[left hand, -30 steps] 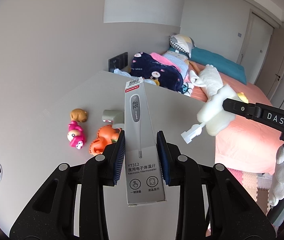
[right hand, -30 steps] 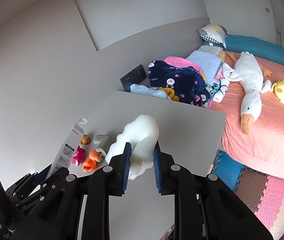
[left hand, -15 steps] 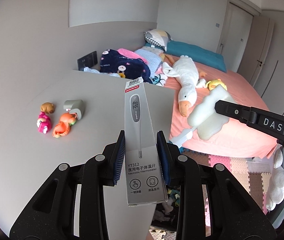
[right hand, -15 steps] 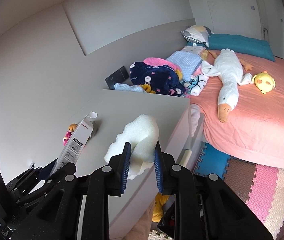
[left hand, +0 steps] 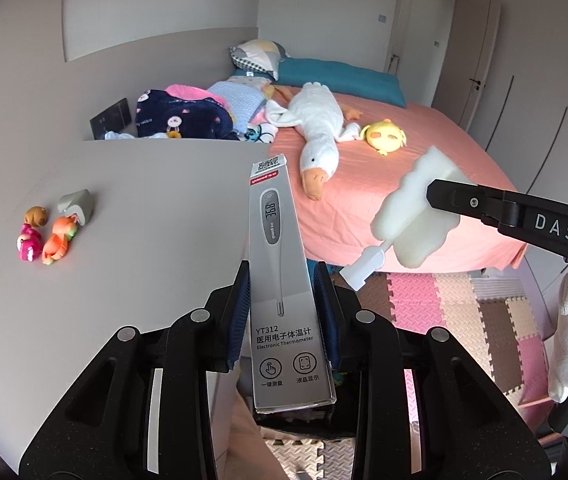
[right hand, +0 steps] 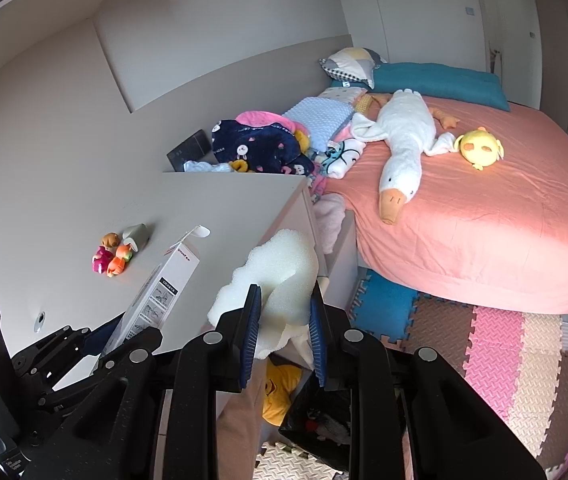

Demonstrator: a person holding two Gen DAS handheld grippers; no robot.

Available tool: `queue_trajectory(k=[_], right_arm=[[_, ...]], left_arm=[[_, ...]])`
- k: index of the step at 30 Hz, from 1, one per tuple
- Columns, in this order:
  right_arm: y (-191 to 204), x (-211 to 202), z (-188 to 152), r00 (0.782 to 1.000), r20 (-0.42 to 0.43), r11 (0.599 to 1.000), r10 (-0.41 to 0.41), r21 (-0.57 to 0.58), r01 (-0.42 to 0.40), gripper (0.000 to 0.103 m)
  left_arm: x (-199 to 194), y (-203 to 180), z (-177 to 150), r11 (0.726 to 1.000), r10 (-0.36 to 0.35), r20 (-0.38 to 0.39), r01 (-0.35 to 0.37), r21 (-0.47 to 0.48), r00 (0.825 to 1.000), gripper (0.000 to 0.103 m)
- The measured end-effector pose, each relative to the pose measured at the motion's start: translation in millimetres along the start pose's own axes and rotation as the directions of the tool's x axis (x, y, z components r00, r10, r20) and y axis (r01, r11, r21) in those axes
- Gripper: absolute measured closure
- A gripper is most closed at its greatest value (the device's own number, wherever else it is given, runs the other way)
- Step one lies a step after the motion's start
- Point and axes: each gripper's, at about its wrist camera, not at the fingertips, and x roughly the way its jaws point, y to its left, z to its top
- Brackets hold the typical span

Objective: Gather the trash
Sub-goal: 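Carry the box and sponge over the black bin and open both tools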

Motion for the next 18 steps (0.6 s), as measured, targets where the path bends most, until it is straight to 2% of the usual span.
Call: queue_trajectory(k=[3,4,5,6,7,9,12,18], right_arm=[[-10.4,-2.4,-6.7,0.998,-0.023,0.998,-0.06,-0.002,0.06,0.073],[-12.7,-2.4,-8.6,0.996,-0.035,0.996,-0.087,-0.012,0.087,0.061],[-15.5,-3.4,-10.7,0.991,-0.038,0.992,-0.127,-0.014,0.127,0.054],[-19.2,-5.5,-12.0,0.985,-0.027,0.986,-0.169,-0.004,0.169,0.04],[-22.5,-8.4,-13.2,0.98,-0.012,0.98,-0.196,0.007,0.196,0.036],[-30.0,-11.4,-14.6,0.977,0.006,0.976,-0.214,0.029,0.214,0.036],[-36.1,-11.8,-14.2,0.978,0.011,0.977,-0.209,0.057,0.208,0.036],[-24.3,-3.5,-12.2,0.98,0.014,0.98,-0.196,0.039,0.196,0.036]], left_arm=[[4.9,-7.6,-4.2,0.998,-0.053,-0.027,0.054,0.025,0.998,0.07],[6.8,-9.8,-6.0,0.997,-0.064,-0.041,0.066,0.036,0.997,0.054],[7.9,-11.1,-7.2,0.998,-0.054,-0.05,0.056,0.043,0.997,0.037],[7.1,-12.8,-8.3,0.998,-0.034,-0.043,0.037,0.05,0.999,0.01],[4.3,-13.5,-9.4,0.998,-0.013,-0.016,0.014,0.059,1.0,0.008],[1.5,-13.8,-9.3,0.997,0.011,0.002,-0.011,0.074,1.0,0.008],[-0.4,-8.1,-7.0,0.998,0.018,0.005,-0.018,0.058,1.0,0.008],[-1.4,10.3,-5.7,0.999,0.04,0.008,-0.04,0.026,0.999,0.008]])
